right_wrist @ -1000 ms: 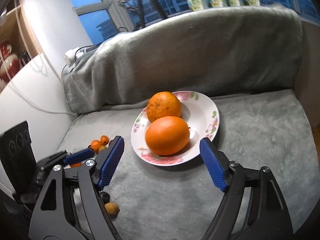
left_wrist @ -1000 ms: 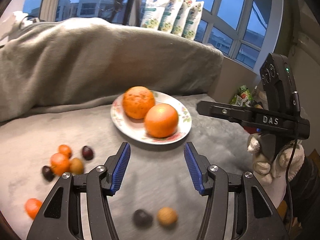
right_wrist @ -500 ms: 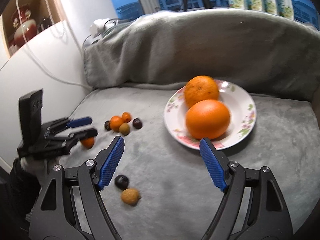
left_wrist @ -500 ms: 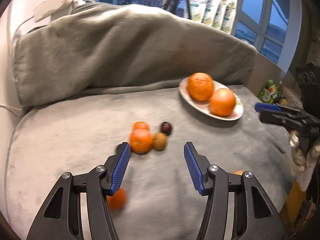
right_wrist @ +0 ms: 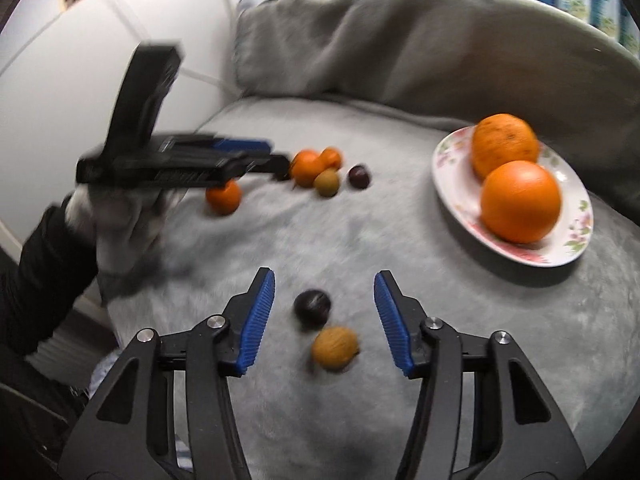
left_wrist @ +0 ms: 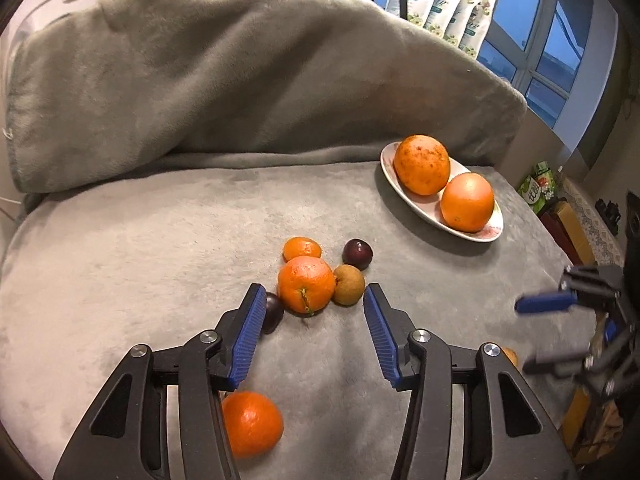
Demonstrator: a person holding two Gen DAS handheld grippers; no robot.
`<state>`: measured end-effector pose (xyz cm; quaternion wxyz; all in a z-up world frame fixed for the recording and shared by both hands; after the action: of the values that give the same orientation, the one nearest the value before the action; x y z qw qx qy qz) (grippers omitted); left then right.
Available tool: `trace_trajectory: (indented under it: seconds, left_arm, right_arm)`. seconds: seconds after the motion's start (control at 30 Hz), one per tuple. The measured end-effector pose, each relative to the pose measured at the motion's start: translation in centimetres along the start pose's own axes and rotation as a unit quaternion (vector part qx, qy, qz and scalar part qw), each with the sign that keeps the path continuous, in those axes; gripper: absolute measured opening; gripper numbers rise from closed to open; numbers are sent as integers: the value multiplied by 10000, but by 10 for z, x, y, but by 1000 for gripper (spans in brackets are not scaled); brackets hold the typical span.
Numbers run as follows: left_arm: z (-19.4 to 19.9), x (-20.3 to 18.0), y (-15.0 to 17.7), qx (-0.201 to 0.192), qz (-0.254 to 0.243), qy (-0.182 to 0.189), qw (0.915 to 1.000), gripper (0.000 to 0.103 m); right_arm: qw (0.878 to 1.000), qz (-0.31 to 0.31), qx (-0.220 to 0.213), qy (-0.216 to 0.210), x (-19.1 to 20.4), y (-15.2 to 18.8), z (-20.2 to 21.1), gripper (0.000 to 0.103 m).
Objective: Organize fruits
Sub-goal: 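Move the right gripper to the dark plum, then grasp the dark plum with the right gripper while the left gripper grasps a tangerine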
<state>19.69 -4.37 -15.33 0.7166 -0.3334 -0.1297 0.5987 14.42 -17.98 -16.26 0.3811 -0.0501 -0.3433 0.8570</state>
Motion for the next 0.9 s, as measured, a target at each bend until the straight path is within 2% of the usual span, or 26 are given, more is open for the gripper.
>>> trace_trajectory:
  seconds: [0.27,0.47,0.67,0.73,0.9]
  left_arm:
    - [-15,1,-4,103,-34,5,9999,49]
    - [-20,4,-7,156,-74,-43,9998,49]
    - [-24,4,-9,216,-171,-55,9996,49]
    - [-25,4,-10,249,-270,-108,9993,47]
    - [-29,3,-11,269,-452,-221,9984,35]
  right_arm:
    - [9983,373,453,57,10,11,-22,45]
    - [9973,436,594,37,13,15,-29,44]
    - [9958,541,729,100,13,17,-38,38]
    - [9953,571,776,111,13,18,-41,35]
    - [9952,584,781,46,15,16,-41,28]
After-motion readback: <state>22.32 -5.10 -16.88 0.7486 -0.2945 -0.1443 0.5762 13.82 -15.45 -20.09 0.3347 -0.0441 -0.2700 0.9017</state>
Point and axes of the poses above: each gripper's, at about its wrist camera, not at the fingertips, and z roughly against the way its jaws point, x to its left, y to its underside, the point moved 9 cm from there along -z, roughly the way its jaws point, and after that the axes turned 3 degrees about x, right-handed, at the moved point
